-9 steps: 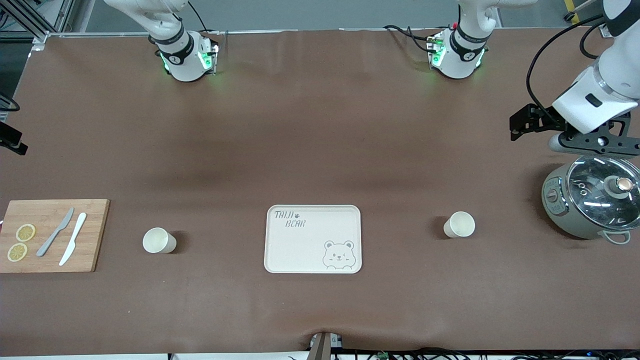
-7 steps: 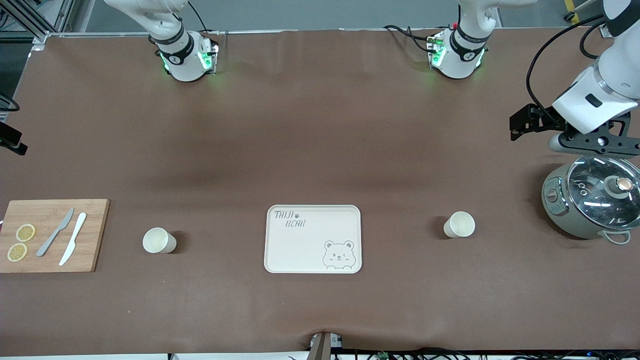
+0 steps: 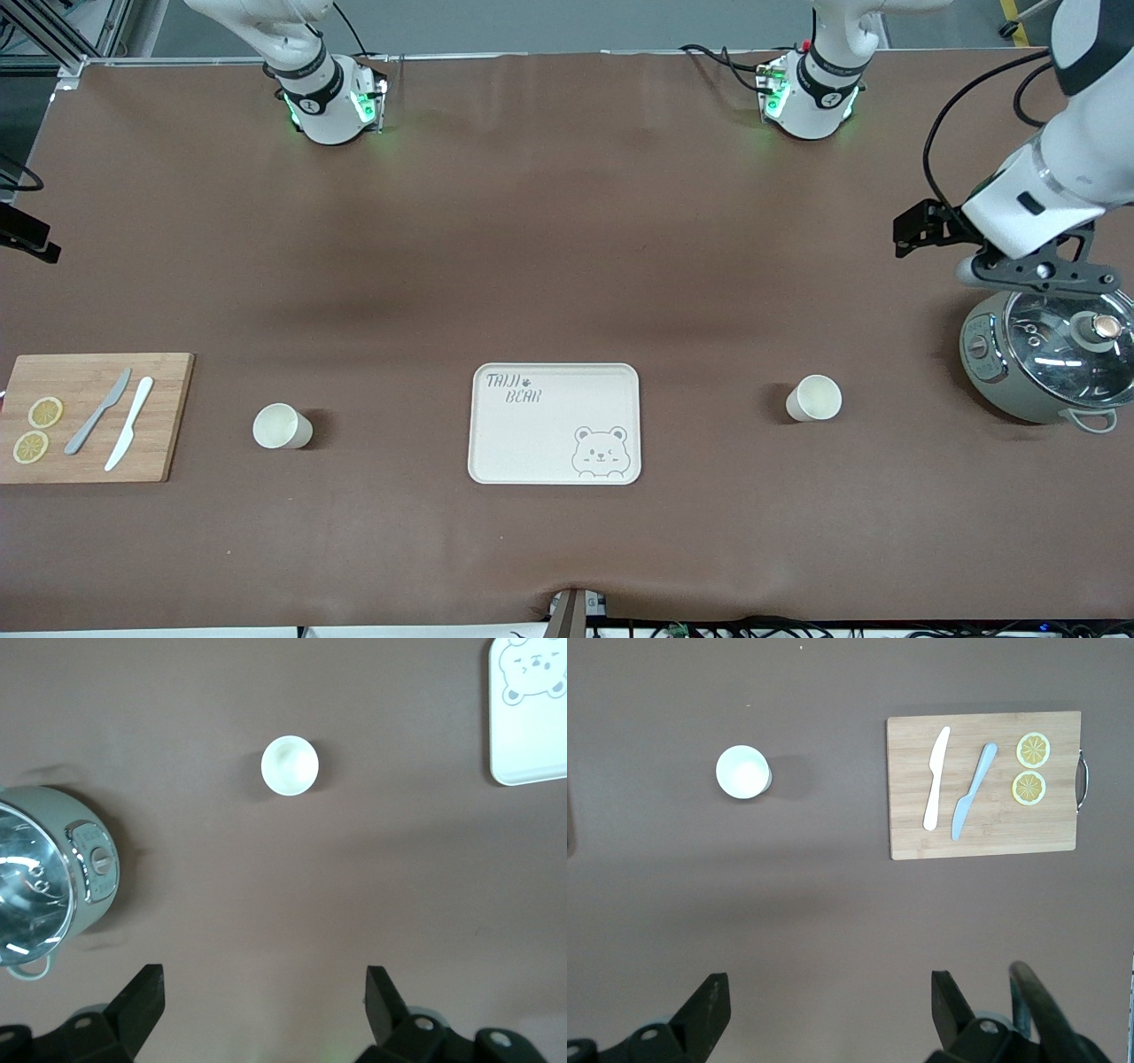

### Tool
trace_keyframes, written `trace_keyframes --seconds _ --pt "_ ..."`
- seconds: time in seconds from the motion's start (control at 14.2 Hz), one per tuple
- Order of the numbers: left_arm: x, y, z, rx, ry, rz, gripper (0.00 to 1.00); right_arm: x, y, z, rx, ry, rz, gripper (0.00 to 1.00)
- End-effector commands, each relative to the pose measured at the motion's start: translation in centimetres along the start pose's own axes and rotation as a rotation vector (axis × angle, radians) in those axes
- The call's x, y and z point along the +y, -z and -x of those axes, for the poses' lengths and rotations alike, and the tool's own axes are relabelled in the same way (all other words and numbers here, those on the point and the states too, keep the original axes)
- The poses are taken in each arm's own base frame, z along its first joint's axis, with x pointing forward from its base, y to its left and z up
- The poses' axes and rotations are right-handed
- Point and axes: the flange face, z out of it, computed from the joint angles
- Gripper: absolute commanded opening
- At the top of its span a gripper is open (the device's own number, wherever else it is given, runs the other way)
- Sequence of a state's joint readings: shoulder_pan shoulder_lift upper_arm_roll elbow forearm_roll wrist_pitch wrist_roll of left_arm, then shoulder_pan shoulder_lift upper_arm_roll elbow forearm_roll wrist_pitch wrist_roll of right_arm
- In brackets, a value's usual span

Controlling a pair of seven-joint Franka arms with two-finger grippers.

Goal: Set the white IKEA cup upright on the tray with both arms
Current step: 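Move the left gripper from the pot down to the white cup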

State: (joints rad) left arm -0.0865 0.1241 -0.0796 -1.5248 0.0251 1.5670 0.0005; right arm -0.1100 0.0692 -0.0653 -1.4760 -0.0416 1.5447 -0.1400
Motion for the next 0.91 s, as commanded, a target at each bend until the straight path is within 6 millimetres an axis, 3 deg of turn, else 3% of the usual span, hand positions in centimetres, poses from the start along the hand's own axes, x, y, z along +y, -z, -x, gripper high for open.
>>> trace_keyframes --seconds 0.0,0.14,0.28,0.42,0.49,0.84 --pt "-1.8 -5.2 -1.1 0.019 -0.065 -0.017 1.0 1.3 0.5 0.4 -0.003 -0.033 0.005 1.0" --pt "-4.5 -8.3 -1.6 0.048 -0.07 -0.007 1.0 1.6 0.6 0.5 -0.001 -0.038 0.004 1.0" --pt "-5.8 -11.6 -2.4 0.048 -0.09 -0.001 1.0 2.1 0.7 0.8 -0.01 -0.046 0.007 1.0" --pt "-6.2 -14.8 -3.6 0.034 -0.107 0.006 1.0 3.7 1.0 1.6 -0.037 -0.072 0.001 1.0" --pt "-6.2 -15.8 -4.0 0.042 -0.11 0.006 1.0 4.2 2.1 1.7 -0.013 -0.083 0.003 1.0" --pt "-7.6 -21.3 -4.0 0.101 -0.134 0.002 1.0 7.3 3.6 2.0 0.045 -0.142 0.013 1.0"
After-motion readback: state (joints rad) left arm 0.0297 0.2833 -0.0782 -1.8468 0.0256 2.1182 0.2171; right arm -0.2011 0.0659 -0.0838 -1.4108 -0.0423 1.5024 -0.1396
